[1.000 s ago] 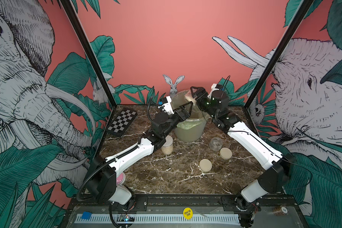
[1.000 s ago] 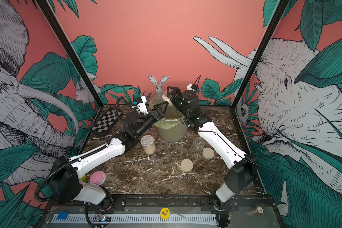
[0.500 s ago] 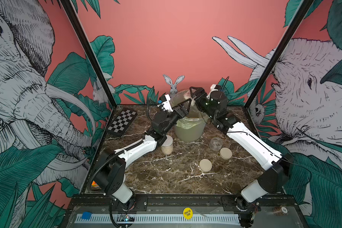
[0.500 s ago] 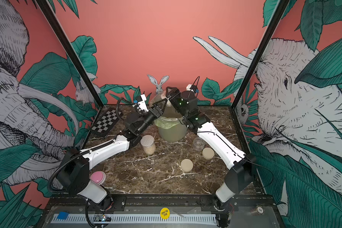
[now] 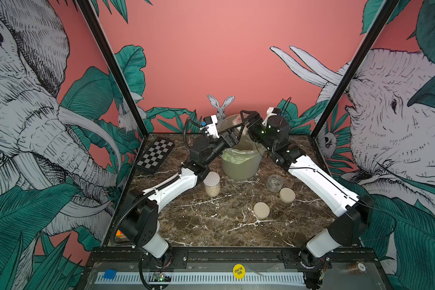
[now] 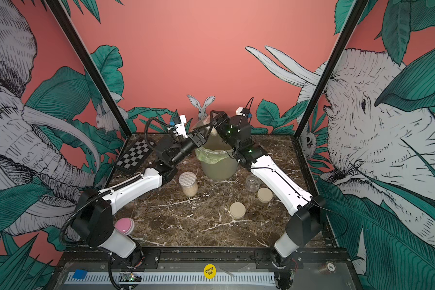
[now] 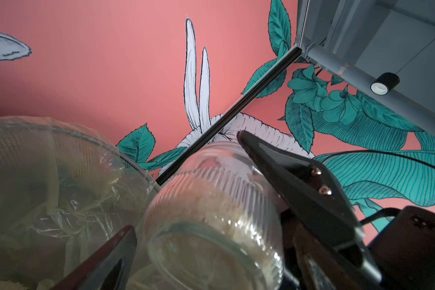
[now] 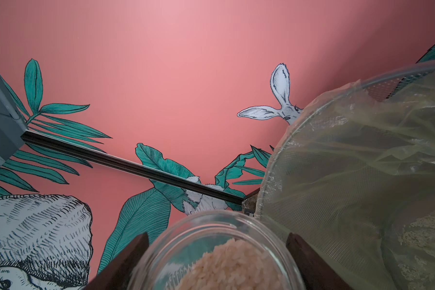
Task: Empty moldy rice from jars
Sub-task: Pour the moldy rice from the jar into the trash bin.
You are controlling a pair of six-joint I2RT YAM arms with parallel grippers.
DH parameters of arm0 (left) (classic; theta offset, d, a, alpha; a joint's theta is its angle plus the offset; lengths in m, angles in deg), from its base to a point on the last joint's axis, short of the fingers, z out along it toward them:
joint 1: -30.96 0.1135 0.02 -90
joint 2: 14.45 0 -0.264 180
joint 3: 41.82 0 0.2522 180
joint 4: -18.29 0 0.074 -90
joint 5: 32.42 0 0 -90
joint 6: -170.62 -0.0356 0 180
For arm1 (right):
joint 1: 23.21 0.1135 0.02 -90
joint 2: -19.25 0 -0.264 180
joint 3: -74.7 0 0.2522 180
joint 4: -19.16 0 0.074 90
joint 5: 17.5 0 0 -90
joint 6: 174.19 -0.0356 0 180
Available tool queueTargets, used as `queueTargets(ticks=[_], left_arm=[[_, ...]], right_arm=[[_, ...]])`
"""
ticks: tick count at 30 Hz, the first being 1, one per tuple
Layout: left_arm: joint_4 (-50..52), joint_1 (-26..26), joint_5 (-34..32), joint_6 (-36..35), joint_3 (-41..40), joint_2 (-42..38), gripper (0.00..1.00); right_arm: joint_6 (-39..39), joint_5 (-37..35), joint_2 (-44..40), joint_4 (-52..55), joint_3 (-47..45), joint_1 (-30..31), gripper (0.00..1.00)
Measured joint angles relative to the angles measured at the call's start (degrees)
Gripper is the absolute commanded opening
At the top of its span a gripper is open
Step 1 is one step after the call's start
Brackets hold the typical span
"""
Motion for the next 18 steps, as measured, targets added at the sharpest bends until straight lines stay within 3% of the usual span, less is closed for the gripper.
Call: queueTargets(ticks=[18], left_arm=[[6.5,0.2,3.8,-5.7,1.6,0.1,0.99]], right_arm=[[-0.9,2.2,1.2,-0.9,0.0,0.1,0.17]])
